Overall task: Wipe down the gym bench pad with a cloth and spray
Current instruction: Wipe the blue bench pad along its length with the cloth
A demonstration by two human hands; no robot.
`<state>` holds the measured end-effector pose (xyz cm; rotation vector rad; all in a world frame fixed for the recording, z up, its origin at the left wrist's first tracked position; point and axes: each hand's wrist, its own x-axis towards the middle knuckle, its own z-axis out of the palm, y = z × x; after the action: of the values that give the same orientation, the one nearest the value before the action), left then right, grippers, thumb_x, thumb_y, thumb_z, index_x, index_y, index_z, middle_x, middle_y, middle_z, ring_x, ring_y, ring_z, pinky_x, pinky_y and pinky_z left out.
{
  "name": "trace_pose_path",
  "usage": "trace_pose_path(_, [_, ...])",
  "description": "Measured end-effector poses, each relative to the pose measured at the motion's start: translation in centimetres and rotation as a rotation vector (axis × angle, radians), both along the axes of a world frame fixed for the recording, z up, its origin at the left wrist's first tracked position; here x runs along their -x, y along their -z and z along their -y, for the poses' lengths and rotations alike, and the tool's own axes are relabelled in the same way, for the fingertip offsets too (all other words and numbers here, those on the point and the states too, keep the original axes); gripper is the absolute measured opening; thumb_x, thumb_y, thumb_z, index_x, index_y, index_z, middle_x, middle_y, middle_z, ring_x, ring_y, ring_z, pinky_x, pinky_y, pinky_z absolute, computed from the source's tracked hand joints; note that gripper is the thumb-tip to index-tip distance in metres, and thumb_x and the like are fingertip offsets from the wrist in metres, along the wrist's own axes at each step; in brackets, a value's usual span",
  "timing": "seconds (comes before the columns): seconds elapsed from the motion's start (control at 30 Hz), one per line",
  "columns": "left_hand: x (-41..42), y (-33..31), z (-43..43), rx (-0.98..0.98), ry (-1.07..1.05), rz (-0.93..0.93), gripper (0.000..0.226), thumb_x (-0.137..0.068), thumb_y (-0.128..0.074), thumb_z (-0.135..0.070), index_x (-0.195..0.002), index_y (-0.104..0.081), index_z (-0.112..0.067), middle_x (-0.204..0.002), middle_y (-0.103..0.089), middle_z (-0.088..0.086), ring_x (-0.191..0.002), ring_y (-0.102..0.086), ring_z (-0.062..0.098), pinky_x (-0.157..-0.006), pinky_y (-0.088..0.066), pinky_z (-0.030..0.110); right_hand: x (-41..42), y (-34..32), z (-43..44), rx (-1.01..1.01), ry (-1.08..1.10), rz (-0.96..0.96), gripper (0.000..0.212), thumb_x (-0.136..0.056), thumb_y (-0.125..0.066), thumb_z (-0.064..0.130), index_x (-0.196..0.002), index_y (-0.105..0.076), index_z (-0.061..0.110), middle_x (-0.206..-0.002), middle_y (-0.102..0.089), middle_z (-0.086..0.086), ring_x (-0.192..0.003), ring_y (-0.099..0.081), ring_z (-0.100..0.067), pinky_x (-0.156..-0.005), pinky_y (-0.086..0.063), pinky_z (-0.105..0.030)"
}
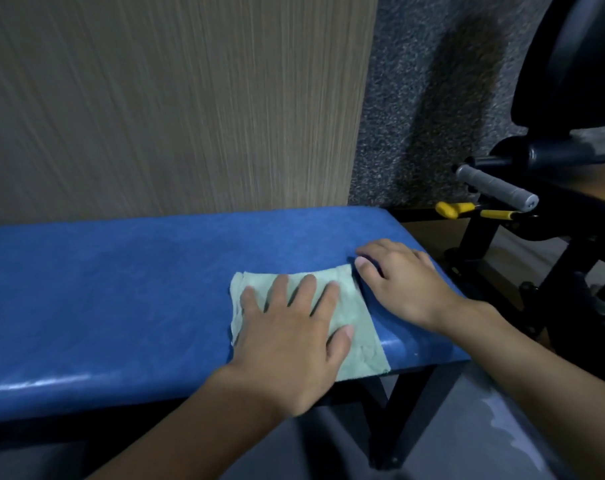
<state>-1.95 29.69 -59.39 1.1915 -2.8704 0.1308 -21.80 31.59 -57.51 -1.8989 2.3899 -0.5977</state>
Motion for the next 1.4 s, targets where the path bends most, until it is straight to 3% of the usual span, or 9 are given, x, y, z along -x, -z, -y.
trace_pose_path(0.1, [0.9, -0.1, 0.6, -0.104, -0.04, 0.036, 0.068, -0.094, 0.001, -0.065, -0.155, 0.007, -0.038, -0.166, 0.007, -0.004, -0.151, 0.009, 0.033, -0.115, 0.001, 0.066, 0.3, 0.3, 1.4, -0.079, -0.028, -0.035, 0.044, -0.104, -0.028, 0.044, -0.142, -0.046, 0.031, -0.153, -0.039, 0.009, -0.144, -0.026, -0.011, -0.115, -0.014, -0.04])
trace_pose_path(0.27, [2.9, -0.6, 6.4, -0.206, -0.081, 0.038, 0.066, -0.094, -0.01, -0.069, -0.153, 0.008, -0.047, -0.166, 0.011, -0.009, -0.152, 0.012, 0.031, -0.114, 0.007, 0.068, 0.7, 1.2, 1.9, -0.199, -0.043, -0.062, 0.054, -0.102, -0.01, 0.053, -0.151, -0.028, 0.039, -0.164, -0.014, 0.012, -0.151, -0.004, -0.01, -0.121, -0.001, -0.044])
trace_pose_path(0.5, [7.0, -1.1, 18.3, -0.237, -0.122, 0.046, 0.063, -0.095, -0.01, -0.07, -0.153, 0.007, -0.05, -0.166, 0.012, -0.013, -0.152, 0.012, 0.027, -0.114, 0.009, 0.067, 0.5, 1.3, 1.9, -0.232, -0.024, -0.119, 0.058, -0.098, -0.005, 0.056, -0.153, -0.019, 0.041, -0.164, -0.007, 0.015, -0.15, 0.002, -0.008, -0.121, 0.001, -0.043])
trace_pose_path(0.67, [8.3, -1.4, 21.7, -0.226, -0.151, 0.009, 0.068, -0.09, -0.011, -0.075, -0.153, -0.003, -0.051, -0.165, 0.0, -0.015, -0.152, 0.0, 0.026, -0.113, 0.003, 0.068, 0.4, 1.3, 2.0, -0.225, -0.012, -0.117, 0.059, -0.097, -0.005, 0.057, -0.152, -0.019, 0.042, -0.163, -0.008, 0.016, -0.15, 0.0, -0.007, -0.121, -0.001, -0.042])
trace_pose_path(0.83, [6.8, -1.3, 18.3, -0.259, -0.143, 0.022, 0.061, -0.095, -0.011, -0.07, -0.151, 0.006, -0.054, -0.166, 0.011, -0.014, -0.152, 0.013, 0.023, -0.114, 0.009, 0.065, 0.5, 1.3, 1.9, -0.204, -0.012, -0.096, 0.057, -0.098, -0.008, 0.056, -0.151, -0.023, 0.042, -0.163, -0.013, 0.015, -0.149, -0.003, -0.008, -0.12, -0.001, -0.042])
trace_pose_path(1.2, [-1.1, -0.9, 3.2, -0.171, -0.011, 0.077, 0.064, -0.092, -0.005, -0.069, -0.149, 0.018, -0.052, -0.164, 0.02, -0.015, -0.15, 0.022, 0.021, -0.117, 0.007, 0.061, 0.1, 0.7, 1.4, -0.221, -0.02, -0.087, 0.054, -0.103, -0.011, 0.052, -0.153, -0.026, 0.038, -0.164, -0.015, 0.009, -0.15, -0.006, -0.013, -0.121, -0.001, -0.045])
trace_pose_path(1.4, [-1.0, -1.1, 2.9, -0.181, -0.124, 0.019, 0.067, -0.084, -0.002, -0.074, -0.148, 0.01, -0.058, -0.165, 0.013, -0.014, -0.151, 0.016, 0.018, -0.117, 0.002, 0.061, 0.0, -0.2, 2.4, -0.223, -0.007, -0.111, 0.055, -0.101, -0.012, 0.057, -0.151, -0.028, 0.041, -0.163, -0.017, 0.011, -0.152, -0.003, -0.016, -0.118, 0.008, -0.056])
